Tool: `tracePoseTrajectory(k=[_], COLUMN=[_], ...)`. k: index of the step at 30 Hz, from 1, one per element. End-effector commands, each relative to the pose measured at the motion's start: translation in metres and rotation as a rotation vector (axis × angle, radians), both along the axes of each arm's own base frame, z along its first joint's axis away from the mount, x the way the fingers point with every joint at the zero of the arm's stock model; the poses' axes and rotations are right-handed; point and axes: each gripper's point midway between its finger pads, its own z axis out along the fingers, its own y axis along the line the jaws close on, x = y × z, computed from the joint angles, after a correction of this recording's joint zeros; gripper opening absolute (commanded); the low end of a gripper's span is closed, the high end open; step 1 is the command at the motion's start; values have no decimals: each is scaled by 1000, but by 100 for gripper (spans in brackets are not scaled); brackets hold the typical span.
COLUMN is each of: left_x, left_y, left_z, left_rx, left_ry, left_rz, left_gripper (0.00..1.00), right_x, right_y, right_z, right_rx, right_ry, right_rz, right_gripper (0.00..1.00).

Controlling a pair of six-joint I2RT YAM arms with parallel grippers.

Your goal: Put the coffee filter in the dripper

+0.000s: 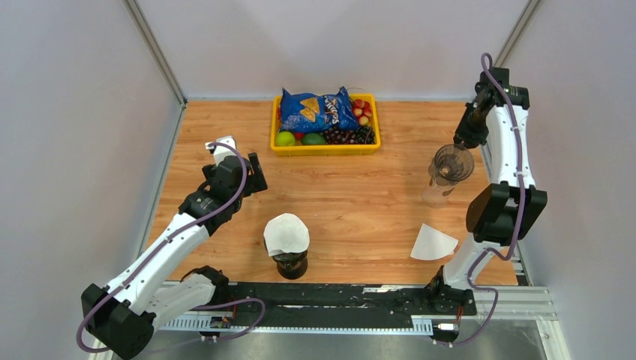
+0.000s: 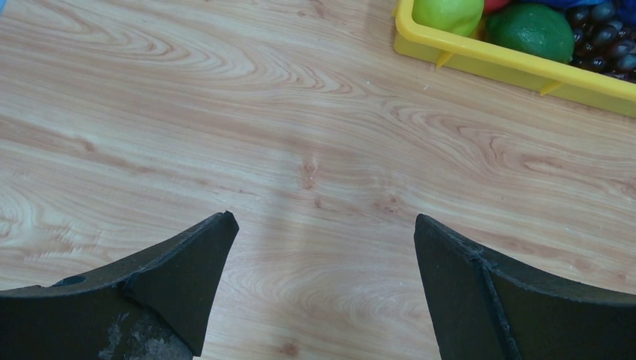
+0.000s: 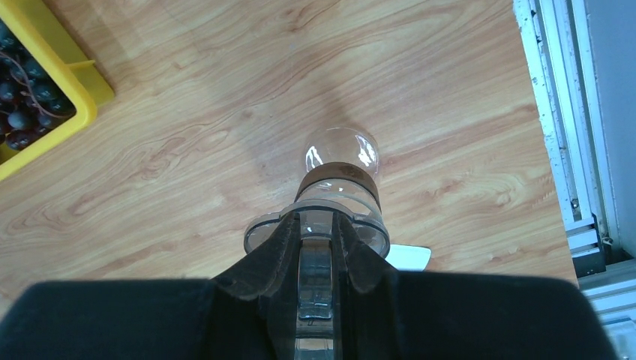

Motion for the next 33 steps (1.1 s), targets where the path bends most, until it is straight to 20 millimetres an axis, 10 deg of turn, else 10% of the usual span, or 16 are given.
tracePoseTrajectory(k=[1, 33], left_x=[1, 0], left_y=[3, 5], left_z=[9, 10], left_rx=[-5, 7], left_ry=[-30, -30], left_rz=[5, 9], left_gripper=[100, 100], right_x=[6, 16], right_y=[-2, -24], right_z=[-2, -25], right_rx=[10, -4], right_ry=[5, 63], right_rz=[-8, -62], right_gripper=[4, 34])
